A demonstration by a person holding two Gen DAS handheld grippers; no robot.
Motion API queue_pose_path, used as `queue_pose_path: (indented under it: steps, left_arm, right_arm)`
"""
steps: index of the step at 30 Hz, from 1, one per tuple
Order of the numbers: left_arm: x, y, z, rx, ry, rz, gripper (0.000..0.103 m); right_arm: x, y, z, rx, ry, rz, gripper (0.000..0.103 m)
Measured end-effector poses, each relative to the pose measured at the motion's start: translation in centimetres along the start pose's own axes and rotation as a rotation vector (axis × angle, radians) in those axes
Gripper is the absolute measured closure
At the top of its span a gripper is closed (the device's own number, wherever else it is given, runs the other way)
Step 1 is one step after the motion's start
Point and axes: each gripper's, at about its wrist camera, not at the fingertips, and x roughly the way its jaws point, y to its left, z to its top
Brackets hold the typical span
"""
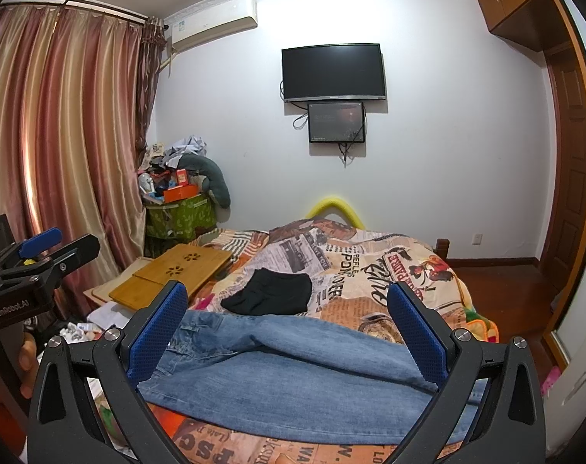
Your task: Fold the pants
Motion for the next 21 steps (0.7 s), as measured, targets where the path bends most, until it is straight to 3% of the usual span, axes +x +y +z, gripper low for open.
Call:
queue_pose_path:
  steps: [9, 21]
  left_arm:
    - [2.8, 0.6, -0.2, 0.034, 0.007, 0.016, 0.0]
    - [15.7, 5.2, -2.4, 0.067, 0.19, 0.1, 0.0]
  right_arm:
    - [2.6, -0.6, 0.1, -0.016, 0.027, -0.011, 0.0]
    - [12.1, -3.4, -1.8, -0.09, 0.19, -0.081, 0.0]
